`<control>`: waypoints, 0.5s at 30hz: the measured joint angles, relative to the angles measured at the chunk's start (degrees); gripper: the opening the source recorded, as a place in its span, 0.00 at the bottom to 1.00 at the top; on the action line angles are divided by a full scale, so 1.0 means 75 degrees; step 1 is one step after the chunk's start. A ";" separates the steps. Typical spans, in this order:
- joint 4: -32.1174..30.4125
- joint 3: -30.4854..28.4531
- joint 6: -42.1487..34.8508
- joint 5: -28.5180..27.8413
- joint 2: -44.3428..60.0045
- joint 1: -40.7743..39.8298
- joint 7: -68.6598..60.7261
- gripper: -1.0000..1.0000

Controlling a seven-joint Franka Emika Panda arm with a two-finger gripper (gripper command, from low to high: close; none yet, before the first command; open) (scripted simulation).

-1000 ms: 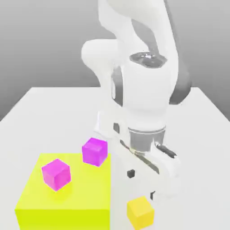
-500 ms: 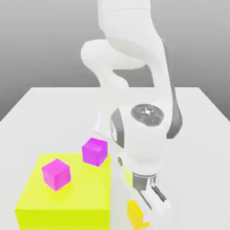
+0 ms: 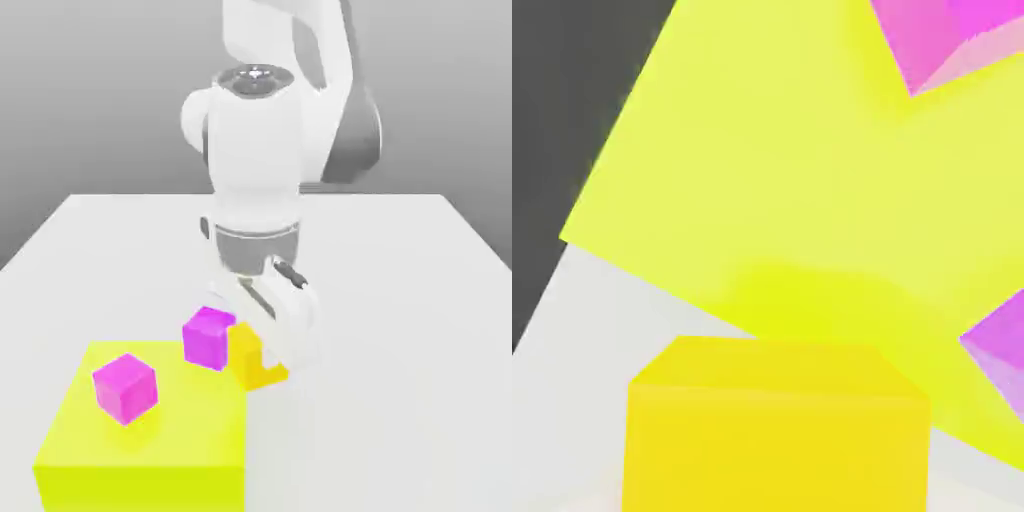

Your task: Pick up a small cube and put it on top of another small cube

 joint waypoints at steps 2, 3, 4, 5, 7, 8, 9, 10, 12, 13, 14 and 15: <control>-0.0214 -0.0154 -0.0333 -0.0027 -0.0545 -0.0070 -0.0286 0.00; -0.0320 -0.0228 -0.0502 -0.0057 -0.0817 -0.0110 -0.0414 0.00; -0.0427 -0.0298 -0.0666 -0.0088 -0.1088 -0.0154 -0.0543 0.00; -0.0535 -0.0365 -0.0830 -0.0126 -0.1359 -0.0201 -0.0667 0.00; -0.0749 -0.0489 -0.1159 -0.0216 -0.1899 -0.0303 -0.0898 0.00; -0.0857 -0.0548 -0.1320 -0.0268 -0.2166 -0.0357 -0.1006 0.00; -0.0962 -0.0581 -0.1307 -0.0299 -0.2256 -0.0398 -0.1078 0.00; -0.1064 -0.0593 -0.1136 -0.0313 -0.2186 -0.0423 -0.1116 0.00; -0.1267 -0.0595 -0.0595 -0.0323 -0.1847 -0.0448 -0.1146 0.00; -0.1367 -0.0589 -0.0284 -0.0323 -0.1637 -0.0456 -0.1152 0.00; -0.1468 -0.0584 0.0035 -0.0323 -0.1418 -0.0459 -0.1153 0.00; -0.1527 -0.0578 0.0224 -0.0322 -0.1289 -0.0463 -0.1155 1.00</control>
